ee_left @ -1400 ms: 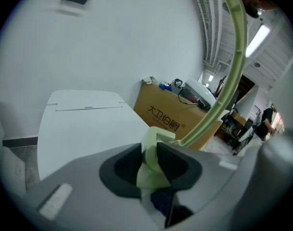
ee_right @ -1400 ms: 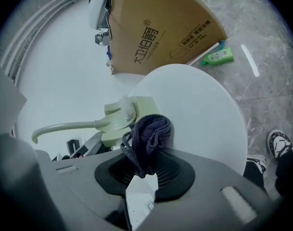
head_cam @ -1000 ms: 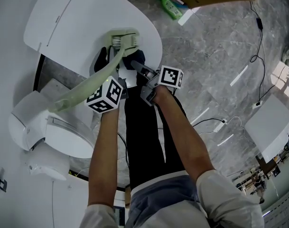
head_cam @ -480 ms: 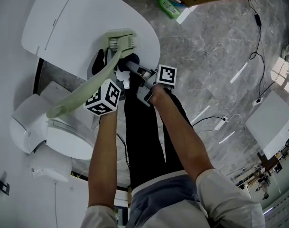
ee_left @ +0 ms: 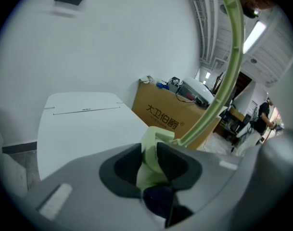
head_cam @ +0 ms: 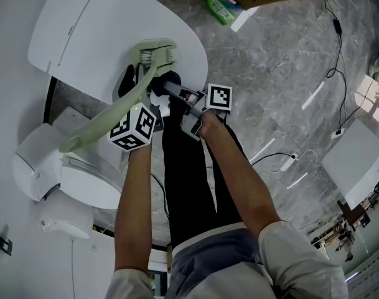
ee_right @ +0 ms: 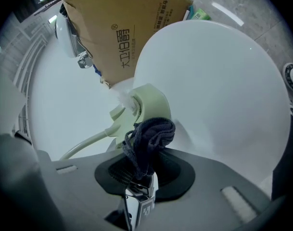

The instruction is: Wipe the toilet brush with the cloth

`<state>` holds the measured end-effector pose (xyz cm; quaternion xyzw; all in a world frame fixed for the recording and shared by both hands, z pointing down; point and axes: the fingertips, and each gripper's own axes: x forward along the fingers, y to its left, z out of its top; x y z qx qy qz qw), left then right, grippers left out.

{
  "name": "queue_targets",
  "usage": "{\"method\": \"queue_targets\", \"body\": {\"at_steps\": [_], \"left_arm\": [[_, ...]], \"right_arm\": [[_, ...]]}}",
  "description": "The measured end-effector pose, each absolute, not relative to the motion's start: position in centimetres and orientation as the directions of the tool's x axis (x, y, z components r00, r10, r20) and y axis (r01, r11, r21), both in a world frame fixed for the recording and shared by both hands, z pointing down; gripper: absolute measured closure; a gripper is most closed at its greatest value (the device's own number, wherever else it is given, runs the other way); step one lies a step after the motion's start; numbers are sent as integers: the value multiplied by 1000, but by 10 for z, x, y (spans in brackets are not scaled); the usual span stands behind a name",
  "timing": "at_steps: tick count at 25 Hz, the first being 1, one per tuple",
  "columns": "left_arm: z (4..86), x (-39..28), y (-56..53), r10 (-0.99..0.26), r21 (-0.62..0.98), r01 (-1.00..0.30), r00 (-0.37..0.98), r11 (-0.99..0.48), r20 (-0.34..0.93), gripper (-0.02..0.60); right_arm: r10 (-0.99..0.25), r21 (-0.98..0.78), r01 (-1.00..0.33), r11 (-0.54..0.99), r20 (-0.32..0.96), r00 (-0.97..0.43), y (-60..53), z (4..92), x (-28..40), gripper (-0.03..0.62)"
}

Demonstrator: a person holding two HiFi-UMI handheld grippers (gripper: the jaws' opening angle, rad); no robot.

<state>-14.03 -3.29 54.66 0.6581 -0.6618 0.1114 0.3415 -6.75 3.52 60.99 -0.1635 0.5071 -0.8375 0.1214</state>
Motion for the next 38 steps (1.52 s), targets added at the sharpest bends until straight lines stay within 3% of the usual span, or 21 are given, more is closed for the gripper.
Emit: {"method": "queue_targets", "body": {"at_steps": [28,38], "left_arm": [[550,-147,-25,-778,263,-951,39,165,627,581],[550,-148,-23,-775,263,-950,38,167,631,581]], "right_arm": [[-261,-952,-47,-304,131,-956,30,574,-52,508],[-236,-972,-17,-234,73,-969,29,553,-58,508]]}}
